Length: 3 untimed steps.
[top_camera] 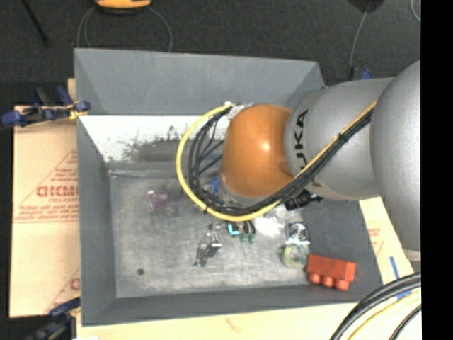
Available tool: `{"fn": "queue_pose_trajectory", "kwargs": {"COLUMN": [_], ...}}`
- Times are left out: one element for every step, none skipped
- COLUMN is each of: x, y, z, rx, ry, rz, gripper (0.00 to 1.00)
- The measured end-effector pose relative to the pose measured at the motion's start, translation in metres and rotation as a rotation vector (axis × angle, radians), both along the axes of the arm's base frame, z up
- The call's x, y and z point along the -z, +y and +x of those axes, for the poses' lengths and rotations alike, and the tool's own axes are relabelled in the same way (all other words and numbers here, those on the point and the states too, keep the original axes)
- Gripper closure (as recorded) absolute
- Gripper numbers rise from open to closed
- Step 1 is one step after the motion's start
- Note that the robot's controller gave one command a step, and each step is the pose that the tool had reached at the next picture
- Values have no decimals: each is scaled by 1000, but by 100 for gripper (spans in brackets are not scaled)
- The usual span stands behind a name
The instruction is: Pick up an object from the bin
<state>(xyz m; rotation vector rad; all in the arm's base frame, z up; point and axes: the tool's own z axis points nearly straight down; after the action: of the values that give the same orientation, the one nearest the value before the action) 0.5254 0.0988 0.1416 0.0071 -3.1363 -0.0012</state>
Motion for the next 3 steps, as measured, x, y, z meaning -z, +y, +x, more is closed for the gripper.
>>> {"fn": "queue_pose_trajectory", "kwargs": {"x": [44,62,60], "y": [2,-8,33], "z": [88,121,124], "rx": [-166,143,-94], "ry": [-12,-11,-14], "rz": [-1,1,1], "gripper": [0,0,0]}}
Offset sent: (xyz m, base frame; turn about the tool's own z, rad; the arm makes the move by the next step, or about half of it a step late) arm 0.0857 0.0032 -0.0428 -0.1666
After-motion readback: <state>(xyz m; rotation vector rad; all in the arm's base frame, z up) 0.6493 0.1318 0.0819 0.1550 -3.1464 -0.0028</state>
